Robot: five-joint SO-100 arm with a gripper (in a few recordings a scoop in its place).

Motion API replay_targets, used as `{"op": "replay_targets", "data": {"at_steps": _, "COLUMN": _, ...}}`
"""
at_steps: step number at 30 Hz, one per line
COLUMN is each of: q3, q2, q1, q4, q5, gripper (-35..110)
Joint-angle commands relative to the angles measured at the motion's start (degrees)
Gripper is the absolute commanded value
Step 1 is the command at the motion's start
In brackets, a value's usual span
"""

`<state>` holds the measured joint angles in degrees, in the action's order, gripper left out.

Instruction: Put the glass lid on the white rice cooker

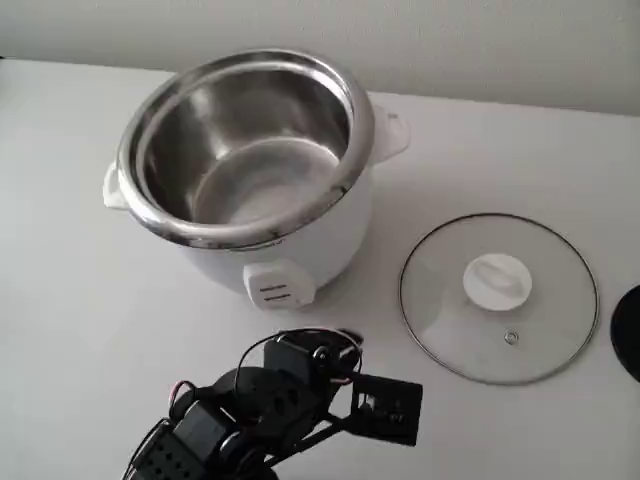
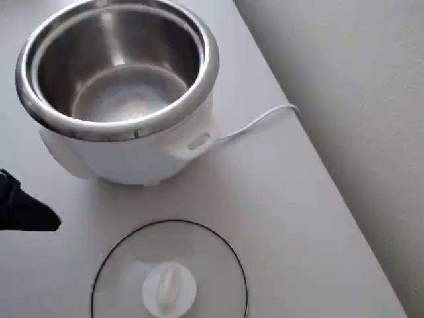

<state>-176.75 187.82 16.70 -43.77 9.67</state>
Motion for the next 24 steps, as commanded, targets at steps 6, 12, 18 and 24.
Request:
{"op": "replay_targets", "data": {"at_steps": 6, "q3": -0.88, "q2": -9.05, "q1": 1.67, "q4": 23.64, "q5": -2.90, "gripper": 20}}
{"op": "replay_targets", "data": {"at_steps": 12, "q3": 1.67, "q2": -38.76, "q1": 3.34, "q4": 55.20, "q5": -2.11, "gripper": 23}}
{"op": "replay_targets", "data": {"at_steps": 18, "q3": 18.02, "q2": -72.25, "q1": 7.29, "q4": 69.43, "q5": -2.55, "gripper": 24}}
{"op": "replay_targets", "data": {"at_steps": 24, "q3": 28.04, "q2": -85.87, "q1": 8.35, "q4": 75.23, "q5": -2.72, "gripper": 24}}
